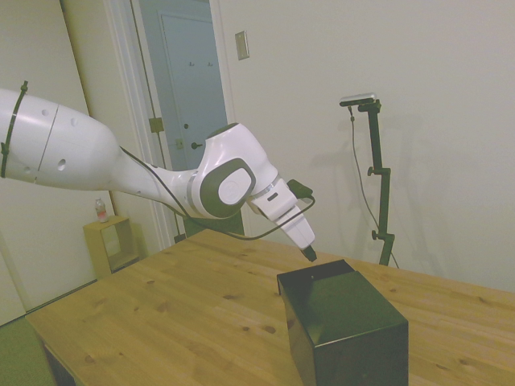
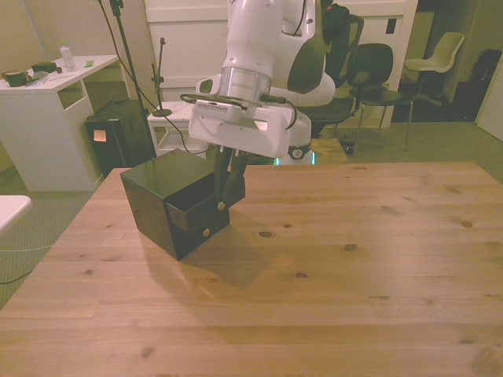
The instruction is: Close the top drawer
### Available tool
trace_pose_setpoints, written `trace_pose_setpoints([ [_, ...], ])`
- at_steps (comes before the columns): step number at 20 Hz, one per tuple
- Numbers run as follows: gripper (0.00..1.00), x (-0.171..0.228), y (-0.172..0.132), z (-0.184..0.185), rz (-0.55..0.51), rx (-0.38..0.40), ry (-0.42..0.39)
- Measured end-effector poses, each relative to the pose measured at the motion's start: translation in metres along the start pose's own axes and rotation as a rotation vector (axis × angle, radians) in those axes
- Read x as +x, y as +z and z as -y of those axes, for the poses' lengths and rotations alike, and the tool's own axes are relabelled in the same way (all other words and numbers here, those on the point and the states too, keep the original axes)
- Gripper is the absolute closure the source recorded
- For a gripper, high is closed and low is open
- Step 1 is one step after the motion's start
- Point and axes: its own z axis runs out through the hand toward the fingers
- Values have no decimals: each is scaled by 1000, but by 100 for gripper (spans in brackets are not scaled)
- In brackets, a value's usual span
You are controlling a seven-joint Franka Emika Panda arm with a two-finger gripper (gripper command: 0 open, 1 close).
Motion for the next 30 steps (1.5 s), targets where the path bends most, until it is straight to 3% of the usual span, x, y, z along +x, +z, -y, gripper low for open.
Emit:
trace_pose_setpoints([
  [13,100,-20,3,-5,41,-12,0],
  [24,100,-16,-21,-15,-4,-39,51],
  [30,100,-14,-19,-13,-15,4,50],
])
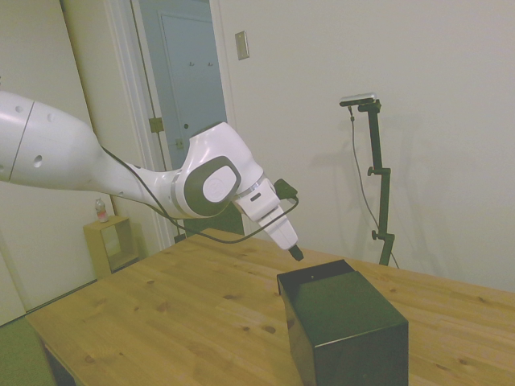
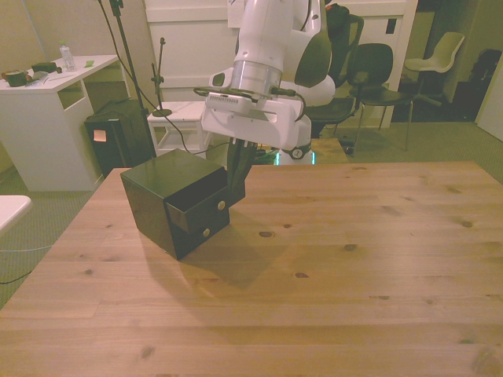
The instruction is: Close the top drawer
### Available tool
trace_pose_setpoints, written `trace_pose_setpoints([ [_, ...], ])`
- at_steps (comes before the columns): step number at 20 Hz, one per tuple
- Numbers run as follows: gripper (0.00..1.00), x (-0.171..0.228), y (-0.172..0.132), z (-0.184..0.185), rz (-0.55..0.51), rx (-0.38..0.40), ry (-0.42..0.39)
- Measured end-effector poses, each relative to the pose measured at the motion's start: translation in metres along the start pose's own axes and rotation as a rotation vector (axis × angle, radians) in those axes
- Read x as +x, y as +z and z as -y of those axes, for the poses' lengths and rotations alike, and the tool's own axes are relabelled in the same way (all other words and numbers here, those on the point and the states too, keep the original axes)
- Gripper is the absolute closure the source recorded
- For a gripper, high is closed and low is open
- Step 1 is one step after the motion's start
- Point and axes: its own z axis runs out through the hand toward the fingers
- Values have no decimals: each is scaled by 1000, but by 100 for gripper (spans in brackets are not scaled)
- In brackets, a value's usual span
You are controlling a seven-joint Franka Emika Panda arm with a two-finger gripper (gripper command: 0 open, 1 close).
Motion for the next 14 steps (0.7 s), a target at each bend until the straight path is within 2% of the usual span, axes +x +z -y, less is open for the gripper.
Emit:
trace_pose_setpoints([
  [14,100,17,15,-12,-20,-11,-6],
])
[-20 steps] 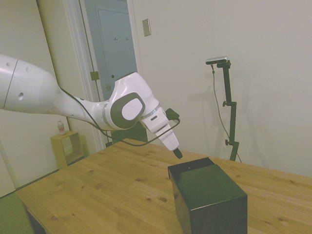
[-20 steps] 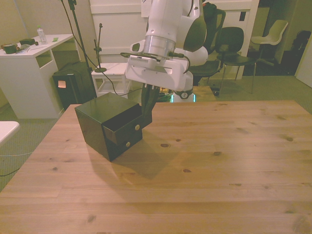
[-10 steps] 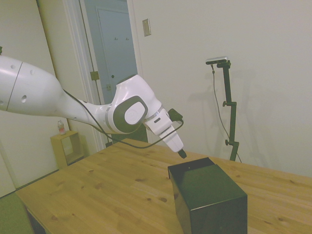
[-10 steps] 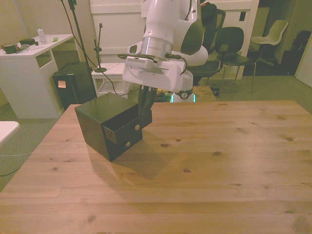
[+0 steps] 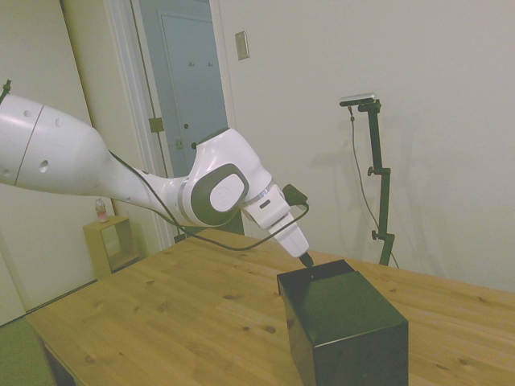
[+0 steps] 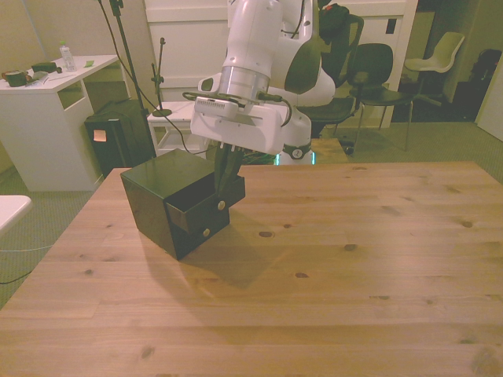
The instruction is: Close the top drawer
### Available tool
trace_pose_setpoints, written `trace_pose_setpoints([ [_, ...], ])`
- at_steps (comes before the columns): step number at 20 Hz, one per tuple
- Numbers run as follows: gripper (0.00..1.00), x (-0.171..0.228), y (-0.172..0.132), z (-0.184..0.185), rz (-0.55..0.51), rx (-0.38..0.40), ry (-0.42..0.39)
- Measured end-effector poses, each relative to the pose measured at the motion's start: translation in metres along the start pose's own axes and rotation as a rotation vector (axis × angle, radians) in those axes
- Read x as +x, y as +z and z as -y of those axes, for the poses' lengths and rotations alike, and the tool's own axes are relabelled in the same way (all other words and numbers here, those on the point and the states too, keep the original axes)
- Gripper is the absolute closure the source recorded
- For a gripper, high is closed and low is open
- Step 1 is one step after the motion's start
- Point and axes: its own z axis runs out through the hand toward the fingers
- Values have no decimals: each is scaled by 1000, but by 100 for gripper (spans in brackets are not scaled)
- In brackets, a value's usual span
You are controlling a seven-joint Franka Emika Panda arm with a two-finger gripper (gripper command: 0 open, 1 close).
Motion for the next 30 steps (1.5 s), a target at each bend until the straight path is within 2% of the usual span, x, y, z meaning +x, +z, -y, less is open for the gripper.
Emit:
trace_pose_setpoints([
  [17,100,8,-3,-10,-50,-109,89],
  [30,100,7,-13,-23,-40,-263,153],
])
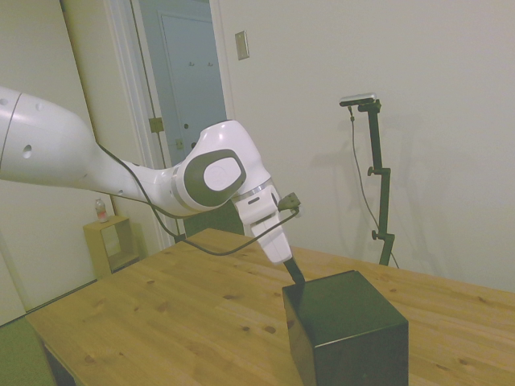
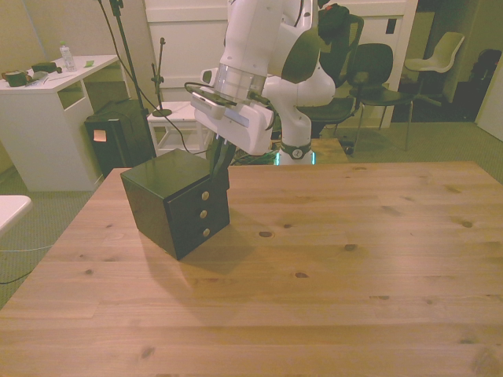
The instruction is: Close the top drawer
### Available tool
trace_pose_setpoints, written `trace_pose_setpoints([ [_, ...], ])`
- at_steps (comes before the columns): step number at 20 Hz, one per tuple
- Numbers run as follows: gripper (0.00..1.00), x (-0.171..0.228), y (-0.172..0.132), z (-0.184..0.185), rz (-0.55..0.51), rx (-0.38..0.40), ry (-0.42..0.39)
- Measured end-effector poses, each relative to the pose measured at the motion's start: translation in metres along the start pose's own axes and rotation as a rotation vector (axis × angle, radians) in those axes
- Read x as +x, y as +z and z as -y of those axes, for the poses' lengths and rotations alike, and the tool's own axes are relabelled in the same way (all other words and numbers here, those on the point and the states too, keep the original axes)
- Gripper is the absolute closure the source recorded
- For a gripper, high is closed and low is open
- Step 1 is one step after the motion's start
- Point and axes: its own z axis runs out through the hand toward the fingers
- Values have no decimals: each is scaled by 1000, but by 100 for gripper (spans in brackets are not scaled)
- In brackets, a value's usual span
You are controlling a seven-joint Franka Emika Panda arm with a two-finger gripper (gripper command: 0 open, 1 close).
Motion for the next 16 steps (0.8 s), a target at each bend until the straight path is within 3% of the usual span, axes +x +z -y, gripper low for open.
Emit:
trace_pose_setpoints([
  [16,100,7,1,6,-10,-90,33],
])
